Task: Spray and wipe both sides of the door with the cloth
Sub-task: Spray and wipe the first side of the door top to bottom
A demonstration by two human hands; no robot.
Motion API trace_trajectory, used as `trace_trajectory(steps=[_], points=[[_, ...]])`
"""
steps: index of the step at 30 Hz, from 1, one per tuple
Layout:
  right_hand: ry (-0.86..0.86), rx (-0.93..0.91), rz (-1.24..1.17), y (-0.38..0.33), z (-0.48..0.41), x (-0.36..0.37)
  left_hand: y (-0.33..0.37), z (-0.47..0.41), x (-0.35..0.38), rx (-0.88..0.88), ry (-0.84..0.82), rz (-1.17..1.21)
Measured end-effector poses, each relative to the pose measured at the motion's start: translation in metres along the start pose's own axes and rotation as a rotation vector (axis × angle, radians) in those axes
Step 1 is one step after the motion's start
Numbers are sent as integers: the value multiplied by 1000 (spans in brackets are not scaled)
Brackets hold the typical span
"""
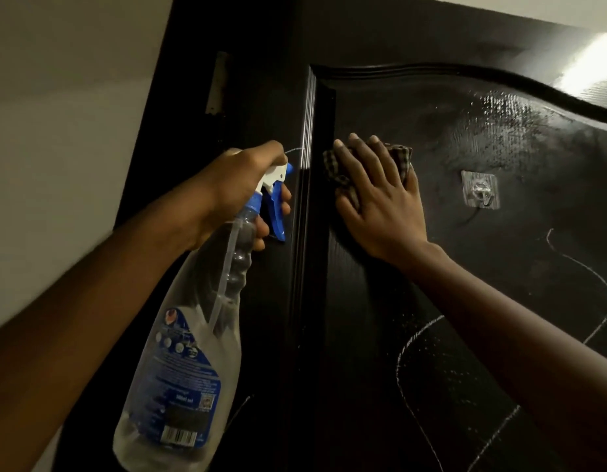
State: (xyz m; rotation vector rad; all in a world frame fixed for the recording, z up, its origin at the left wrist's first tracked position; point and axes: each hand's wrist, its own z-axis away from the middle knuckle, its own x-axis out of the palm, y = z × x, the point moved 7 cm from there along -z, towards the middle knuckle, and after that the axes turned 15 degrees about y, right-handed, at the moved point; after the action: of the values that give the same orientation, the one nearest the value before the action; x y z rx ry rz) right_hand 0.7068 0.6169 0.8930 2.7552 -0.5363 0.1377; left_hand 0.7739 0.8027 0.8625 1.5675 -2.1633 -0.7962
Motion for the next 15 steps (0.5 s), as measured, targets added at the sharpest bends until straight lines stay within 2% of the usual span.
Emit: trace_trajectory(steps=[5,11,15], points=[[19,56,-61,-4,0,-6,-4,10,-8,-41,29,18],[46,246,-168,-9,1,-8,-15,24,-18,-97,64,30],[47,337,-250,-17,-3,-7,-16,24,-41,-69,120,-6]])
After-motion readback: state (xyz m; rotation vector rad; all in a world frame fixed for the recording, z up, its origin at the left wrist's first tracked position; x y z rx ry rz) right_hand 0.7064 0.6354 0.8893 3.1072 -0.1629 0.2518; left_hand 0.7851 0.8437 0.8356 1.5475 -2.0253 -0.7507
